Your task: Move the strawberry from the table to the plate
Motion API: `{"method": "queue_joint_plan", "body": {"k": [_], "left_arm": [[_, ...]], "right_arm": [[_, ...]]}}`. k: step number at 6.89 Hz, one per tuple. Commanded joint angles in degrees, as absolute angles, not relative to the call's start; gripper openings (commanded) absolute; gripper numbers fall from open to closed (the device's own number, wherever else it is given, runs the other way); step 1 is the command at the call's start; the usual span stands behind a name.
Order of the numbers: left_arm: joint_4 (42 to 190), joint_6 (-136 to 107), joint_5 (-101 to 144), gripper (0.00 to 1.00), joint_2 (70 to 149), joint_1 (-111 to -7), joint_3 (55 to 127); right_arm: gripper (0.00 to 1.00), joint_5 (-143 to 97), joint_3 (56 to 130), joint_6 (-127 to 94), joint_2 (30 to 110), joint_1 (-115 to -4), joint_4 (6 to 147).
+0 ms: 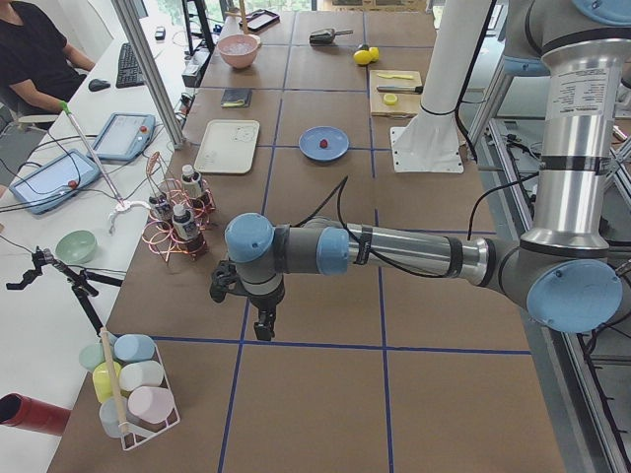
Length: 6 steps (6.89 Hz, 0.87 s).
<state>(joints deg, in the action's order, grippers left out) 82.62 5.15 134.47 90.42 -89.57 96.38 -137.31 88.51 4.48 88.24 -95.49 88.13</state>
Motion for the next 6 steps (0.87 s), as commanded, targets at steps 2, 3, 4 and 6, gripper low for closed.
{"method": "queue_joint_plan", "body": {"k": [2,3,4,6], "left_arm": [[82.62,5.19,134.47,1.00,90.35,-89.56,96.50],[82.62,5.27,134.47,1.00,90.35,-89.56,96.42],[82.62,5.27,134.47,1.00,90.35,-89.56,96.42],[82.62,5.45,134.47,1.00,90.35,-89.56,96.42]], "right_arm": [[1.00,-137.46,88.59,4.48,88.24,-95.45,88.07],[1.00,-137.46,88.68,4.48,88.24,-95.45,88.07],[1.00,-137.55,88.77,4.48,88.24,-95.54,88.07],[1.00,-137.55,89.21,4.57,88.24,-95.45,88.07]]}}
